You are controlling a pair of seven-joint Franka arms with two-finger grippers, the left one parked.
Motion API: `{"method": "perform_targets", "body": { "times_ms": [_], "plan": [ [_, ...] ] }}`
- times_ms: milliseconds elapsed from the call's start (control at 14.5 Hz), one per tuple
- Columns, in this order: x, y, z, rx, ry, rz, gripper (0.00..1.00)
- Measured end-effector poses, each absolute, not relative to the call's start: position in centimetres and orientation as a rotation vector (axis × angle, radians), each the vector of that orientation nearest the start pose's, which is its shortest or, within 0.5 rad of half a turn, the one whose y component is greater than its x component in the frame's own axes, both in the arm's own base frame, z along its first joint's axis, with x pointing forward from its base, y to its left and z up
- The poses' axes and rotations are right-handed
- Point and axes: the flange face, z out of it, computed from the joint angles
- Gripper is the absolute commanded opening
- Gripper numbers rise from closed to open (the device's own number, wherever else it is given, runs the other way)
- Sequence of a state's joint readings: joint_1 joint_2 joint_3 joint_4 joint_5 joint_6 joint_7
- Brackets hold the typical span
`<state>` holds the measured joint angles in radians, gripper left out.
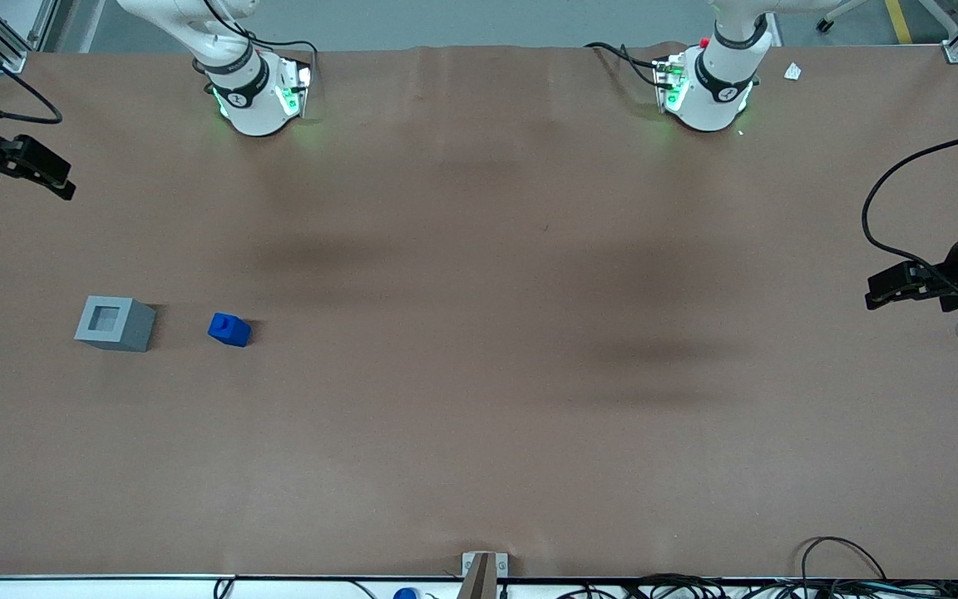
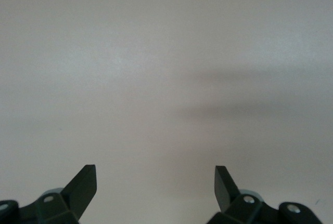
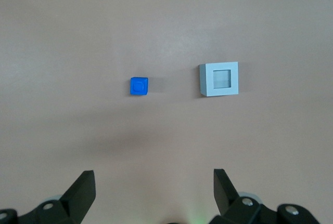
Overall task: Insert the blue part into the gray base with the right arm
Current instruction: 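Move the open right gripper down over the blue part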
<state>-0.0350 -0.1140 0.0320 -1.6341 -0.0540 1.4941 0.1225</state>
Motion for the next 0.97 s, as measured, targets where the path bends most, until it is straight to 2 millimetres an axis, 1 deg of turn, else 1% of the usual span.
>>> {"method": "perform_targets", "body": {
  "times_ms": [346, 484, 553, 623, 692, 761, 969],
  "plan": [
    [51.0, -0.6, 64.8, -3.191, 0.207, 0.045, 1.00],
    [51.3, -0.7, 64.3, -3.191, 0.207, 0.066, 1.00],
    [51.6, -0.7, 63.7, -3.191, 0.207, 0.086, 1.00],
    [51.9, -0.7, 62.9, -3.191, 0.206, 0.110, 1.00],
    [52.4, -0.7, 61.7, -3.190, 0.204, 0.136, 1.00],
    [53.0, -0.7, 60.1, -3.189, 0.202, 0.152, 1.00],
    [54.7, -0.8, 54.2, -3.188, 0.193, 0.161, 1.00]
  ]
}}
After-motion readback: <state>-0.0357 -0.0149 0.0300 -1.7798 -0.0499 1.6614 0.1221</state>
